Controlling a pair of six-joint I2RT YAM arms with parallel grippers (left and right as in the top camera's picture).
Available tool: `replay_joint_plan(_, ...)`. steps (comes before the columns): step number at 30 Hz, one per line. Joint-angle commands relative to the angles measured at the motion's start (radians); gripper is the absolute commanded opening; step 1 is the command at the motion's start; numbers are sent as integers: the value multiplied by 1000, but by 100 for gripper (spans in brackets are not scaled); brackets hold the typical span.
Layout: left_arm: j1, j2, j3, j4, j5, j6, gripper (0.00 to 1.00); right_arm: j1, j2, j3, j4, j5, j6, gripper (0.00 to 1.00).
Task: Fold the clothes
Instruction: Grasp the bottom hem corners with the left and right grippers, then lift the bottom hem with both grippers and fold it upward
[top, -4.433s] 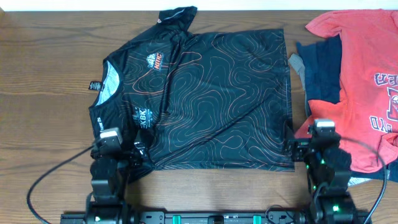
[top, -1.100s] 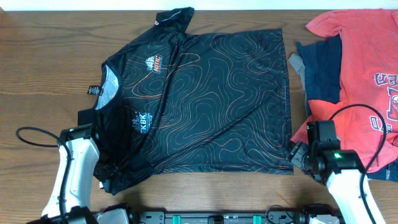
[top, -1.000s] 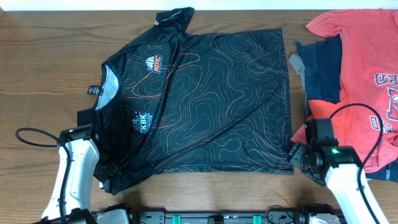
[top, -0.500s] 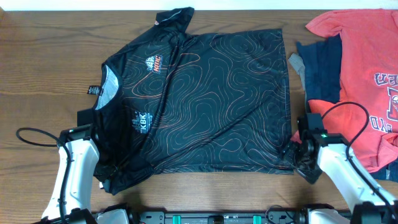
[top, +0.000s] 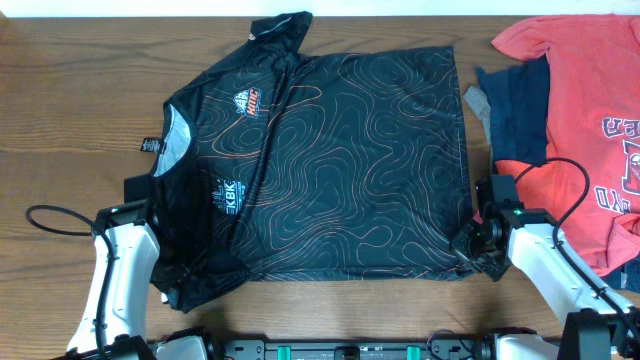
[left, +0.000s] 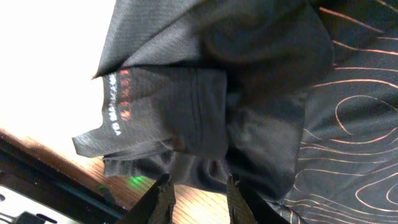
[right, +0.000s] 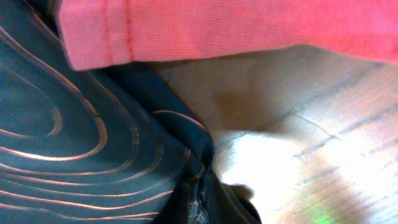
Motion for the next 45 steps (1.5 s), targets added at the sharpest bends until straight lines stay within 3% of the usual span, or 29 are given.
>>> replay_joint_plan(1,6,-5,16,-4,-1,18,30,3,19,-4,-4,18,-4,1)
replay_joint_plan(5,6,-6,19,-37,3,53,15,3,0,9,-28,-2,-32,1)
replay_joint_plan(10,6,-20,74,-131,59,100,13,1,-81,96,-127,11,-80,1)
replay_joint_plan(12,6,-38,109,-155,101,127,6,0,-121,145,-174,24,-92,1)
replay_joint_plan(21,6,-177,293,-285,104,193,6,0,-278,322,-337,97,-108,1)
replay_joint_plan(32,5,-285,360,-307,151,143,7,0,-309,351,-367,109,-124,1)
replay_joint_plan(33,5,-283,351,-308,162,143,17,0,-304,351,-367,109,-126,1)
replay_joint_plan(35,5,-276,325,-312,167,143,51,0,-291,351,-367,109,-126,1)
replay_joint_plan(37,5,-264,296,-322,167,143,68,0,-280,351,-368,109,-126,1)
replay_joint_plan(45,5,-200,104,-233,166,143,84,0,-259,351,-370,109,-130,1)
